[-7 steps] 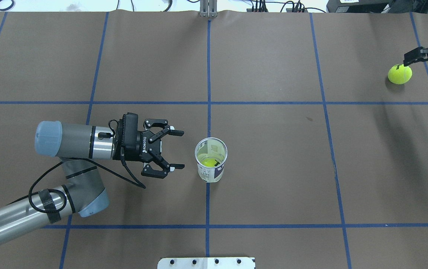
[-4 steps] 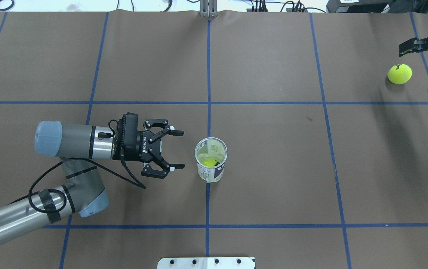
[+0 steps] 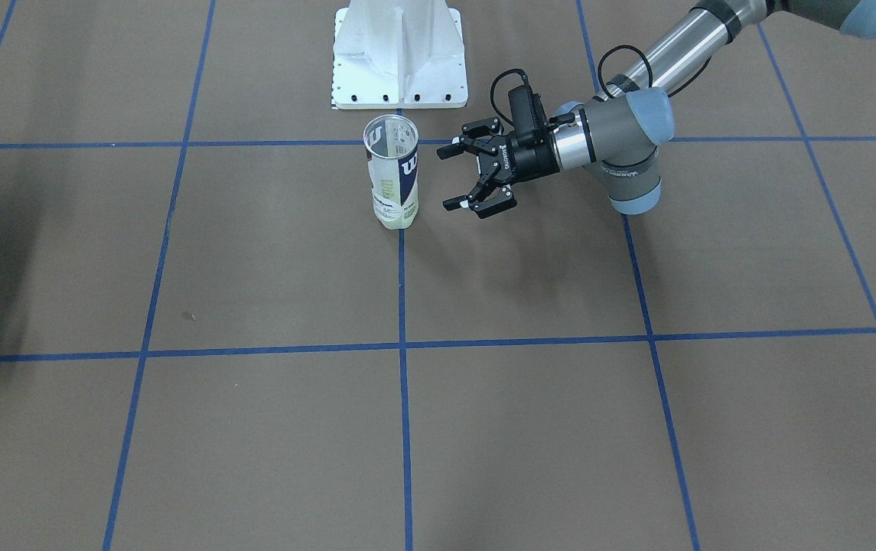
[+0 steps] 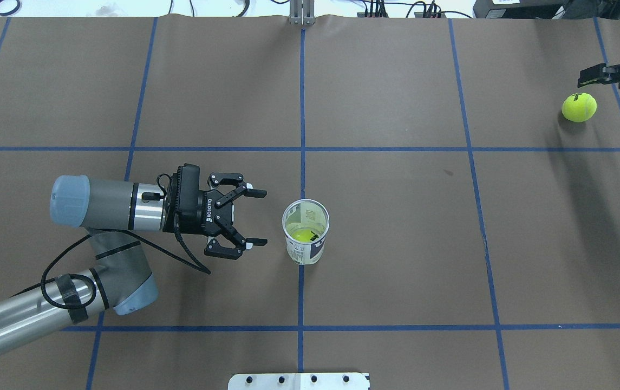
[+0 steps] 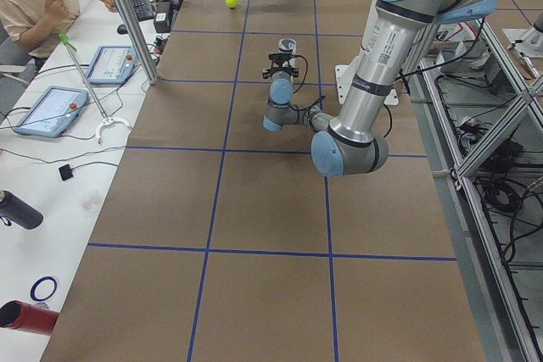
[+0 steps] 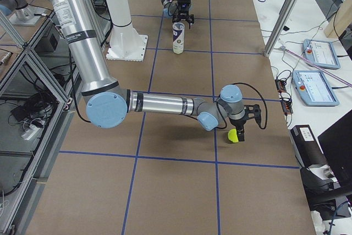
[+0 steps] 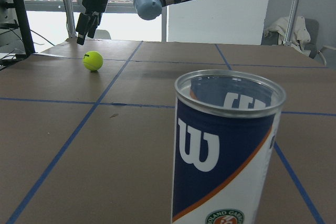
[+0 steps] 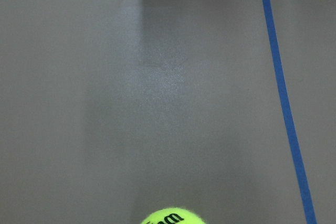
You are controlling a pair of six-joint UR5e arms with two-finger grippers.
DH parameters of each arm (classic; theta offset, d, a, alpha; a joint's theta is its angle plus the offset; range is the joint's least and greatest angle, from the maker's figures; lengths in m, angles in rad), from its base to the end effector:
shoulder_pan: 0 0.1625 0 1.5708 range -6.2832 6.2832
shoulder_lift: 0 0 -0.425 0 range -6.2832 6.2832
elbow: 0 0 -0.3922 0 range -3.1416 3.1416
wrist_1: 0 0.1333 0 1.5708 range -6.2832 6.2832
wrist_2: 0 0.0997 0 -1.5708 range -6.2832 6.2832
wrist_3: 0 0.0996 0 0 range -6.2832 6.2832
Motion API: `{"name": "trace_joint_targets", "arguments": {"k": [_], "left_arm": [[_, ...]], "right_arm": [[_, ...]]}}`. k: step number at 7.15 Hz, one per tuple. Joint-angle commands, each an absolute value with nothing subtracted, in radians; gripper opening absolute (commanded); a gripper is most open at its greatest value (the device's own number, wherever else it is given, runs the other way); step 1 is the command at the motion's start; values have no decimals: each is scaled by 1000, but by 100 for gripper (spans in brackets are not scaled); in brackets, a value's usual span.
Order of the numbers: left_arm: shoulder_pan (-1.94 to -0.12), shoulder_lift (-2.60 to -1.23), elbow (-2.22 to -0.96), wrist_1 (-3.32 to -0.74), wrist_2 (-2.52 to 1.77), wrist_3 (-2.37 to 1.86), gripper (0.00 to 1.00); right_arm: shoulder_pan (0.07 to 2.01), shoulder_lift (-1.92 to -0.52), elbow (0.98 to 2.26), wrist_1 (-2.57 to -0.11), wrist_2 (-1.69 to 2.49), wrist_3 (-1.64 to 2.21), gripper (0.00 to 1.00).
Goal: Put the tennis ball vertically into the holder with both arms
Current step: 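Grasp the remaining yellow ball with the right gripper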
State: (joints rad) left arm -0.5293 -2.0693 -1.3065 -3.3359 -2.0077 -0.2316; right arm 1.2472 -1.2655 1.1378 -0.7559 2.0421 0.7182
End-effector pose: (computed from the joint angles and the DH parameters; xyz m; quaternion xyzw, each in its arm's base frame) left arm 0.4937 -0.3944 0.3166 0.5908 0.5824 0.3755 0.4132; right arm -0.1232 -0.6444 0.6231 0.1747 -0.3537 0.1023 0.9132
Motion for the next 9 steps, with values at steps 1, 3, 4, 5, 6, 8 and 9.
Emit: {"name": "trace_joint_targets", "arguments": {"k": [1, 3, 4, 5, 6, 8, 9], "left_arm": [[-529, -2069, -1307, -3336, -2009, -232, 99], [-531, -2069, -1305, -3336, -2010, -232, 99], [-529, -2069, -1305, -3336, -2010, -232, 99], [-529, -2069, -1305, -3336, -2010, -232, 99], [-529, -2069, -1305, -3336, -2010, -232, 99], [-529, -2068, -1305, -3338, -2010, -232, 99], [-529, -2068, -1305, -3338, -2010, -232, 99]], "right_arm": [[1230, -1282, 1129, -697, 2057, 777, 100], [1204, -1284, 1071, -612, 2049, 795, 100], [1195, -1284, 1057, -600, 2039, 793, 100], [1178, -1284, 1057, -600, 2011, 795, 99], [1164, -1284, 1055, -601, 1990, 795, 92], [1161, -1284, 1061, -604, 1977, 831, 16], [1161, -1285, 1077, -604, 1980, 822, 0]]}}
